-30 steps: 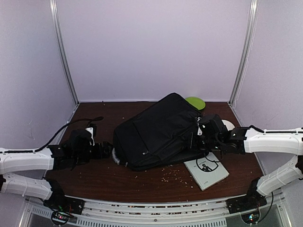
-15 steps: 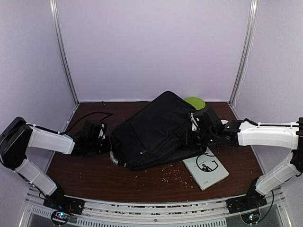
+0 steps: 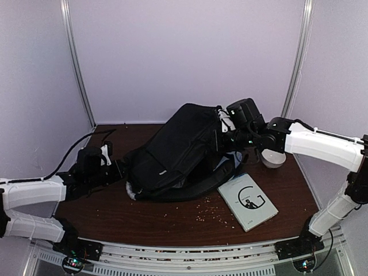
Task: Pack the student bag
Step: Unzip the student bag at the center of the board.
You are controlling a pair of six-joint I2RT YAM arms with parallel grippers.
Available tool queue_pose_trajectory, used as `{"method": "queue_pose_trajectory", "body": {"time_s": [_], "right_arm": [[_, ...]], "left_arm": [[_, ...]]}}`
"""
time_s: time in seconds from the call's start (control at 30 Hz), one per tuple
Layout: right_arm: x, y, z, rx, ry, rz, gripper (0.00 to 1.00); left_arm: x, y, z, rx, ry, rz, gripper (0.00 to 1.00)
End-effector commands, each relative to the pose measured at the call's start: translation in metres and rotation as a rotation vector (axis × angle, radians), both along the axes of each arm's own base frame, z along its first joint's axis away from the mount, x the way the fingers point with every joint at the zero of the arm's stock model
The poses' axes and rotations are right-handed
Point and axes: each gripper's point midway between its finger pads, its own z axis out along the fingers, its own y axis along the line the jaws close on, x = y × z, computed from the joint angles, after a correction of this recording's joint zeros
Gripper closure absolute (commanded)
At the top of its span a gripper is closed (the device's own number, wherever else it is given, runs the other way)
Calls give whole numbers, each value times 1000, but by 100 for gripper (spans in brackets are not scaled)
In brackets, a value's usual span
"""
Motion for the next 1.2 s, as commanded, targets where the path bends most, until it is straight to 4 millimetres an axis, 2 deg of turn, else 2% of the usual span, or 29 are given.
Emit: {"method": "queue_pose_trajectory", "body": {"time_s": [0.0, 0.1, 0.2, 0.23, 0.33, 0.43, 0.57, 0.63, 0.7, 0.8, 0.87, 0.93, 0.97, 1.1, 1.17], "right_arm": [[29, 22, 37, 40, -105, -3, 100], [46, 39, 22, 55, -73, -20, 100], [65, 47, -4, 36, -35, -79, 99], [74, 48, -12, 34, -16, -104, 94], [91, 49, -48, 18, 74, -145, 69], [93, 43, -51, 30, 101, -170, 49], [78, 17, -34, 34, 72, -225, 24], [67, 0, -34, 27, 81, -261, 17], [52, -15, -37, 42, 94, -286, 16], [26, -26, -43, 109, 99, -296, 17], [4, -19, -46, 177, 113, -258, 21], [-18, -2, -44, 254, 139, -184, 26], [-27, 6, -46, 274, 156, -162, 28], [-53, 37, -48, 318, 202, -88, 32], [-57, 47, -49, 321, 202, -70, 34]], "left_arm": [[-9, 13, 33, -23, -102, 63, 100], [-15, 13, 29, -13, -102, 72, 100], [-17, 2, 8, 13, -64, 58, 100], [-17, -3, 4, 15, -58, 55, 100], [-17, -23, -8, 18, -46, 37, 100], [-15, -37, -15, 6, -37, 31, 100], [-13, -43, -12, -2, -45, 47, 100], [-12, -43, -8, -4, -55, 55, 100], [-10, -43, -6, -2, -59, 61, 100], [-9, -46, -3, 2, -62, 55, 100], [-9, -49, -1, 8, -64, 45, 100], [-10, -52, 1, 19, -68, 32, 100], [-10, -53, 3, 25, -73, 24, 96], [-18, -50, 9, 37, -88, 2, 47], [-24, -46, 12, 44, -91, -3, 30]]}}
